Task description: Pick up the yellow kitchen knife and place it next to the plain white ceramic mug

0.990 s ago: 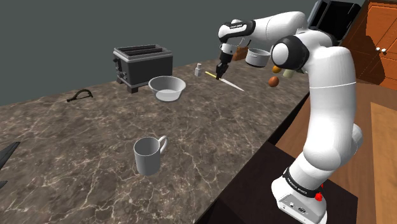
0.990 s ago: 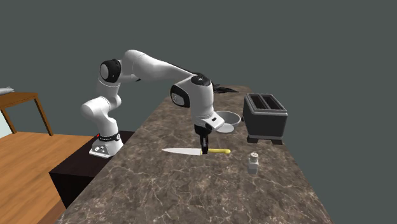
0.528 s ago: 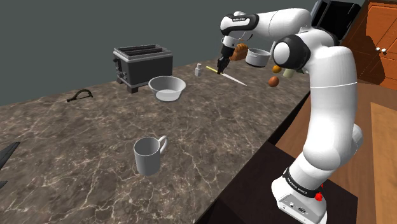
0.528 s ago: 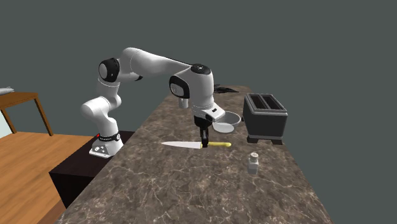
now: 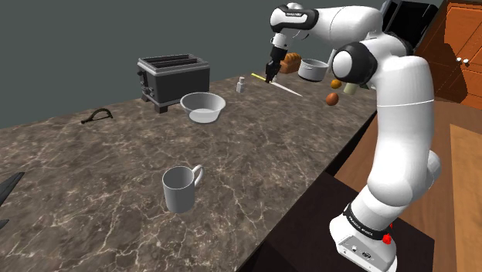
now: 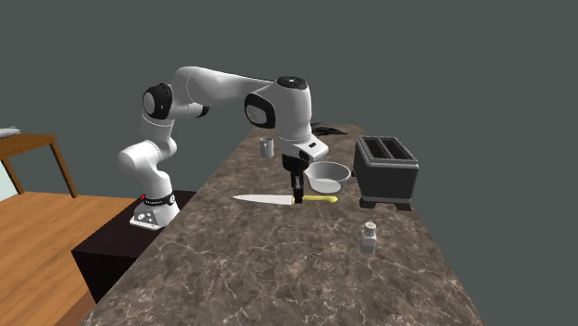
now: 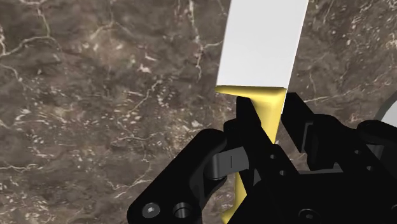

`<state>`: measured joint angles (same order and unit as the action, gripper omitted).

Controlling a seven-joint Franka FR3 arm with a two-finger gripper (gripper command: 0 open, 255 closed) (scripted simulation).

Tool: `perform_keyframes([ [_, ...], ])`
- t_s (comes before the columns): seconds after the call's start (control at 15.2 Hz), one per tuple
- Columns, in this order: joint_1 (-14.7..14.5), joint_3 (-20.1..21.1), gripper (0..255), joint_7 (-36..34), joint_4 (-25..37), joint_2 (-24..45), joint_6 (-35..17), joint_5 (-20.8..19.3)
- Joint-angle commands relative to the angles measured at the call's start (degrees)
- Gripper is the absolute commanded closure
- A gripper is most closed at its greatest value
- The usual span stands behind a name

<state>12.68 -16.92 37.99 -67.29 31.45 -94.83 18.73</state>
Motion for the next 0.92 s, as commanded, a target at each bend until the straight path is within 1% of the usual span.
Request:
perform_keyframes([
  [0.0, 0.2, 0.0, 255, -0.4, 1.9, 0.2, 1.7, 0.0],
  [0.2, 0.7, 0.0, 255, -0.9, 5.1, 0.7, 4.3, 0.1],
  [0.26, 0.7, 0.0, 255, -0.9, 5.3, 0.7, 4.4, 0.1],
  [0.53, -4.5, 0.5, 255, -4.4, -5.0, -5.8, -0.2, -1.5],
  [0.86, -10.0, 1.7, 255, -9.8, -13.9, -11.8, -4.4, -3.3],
])
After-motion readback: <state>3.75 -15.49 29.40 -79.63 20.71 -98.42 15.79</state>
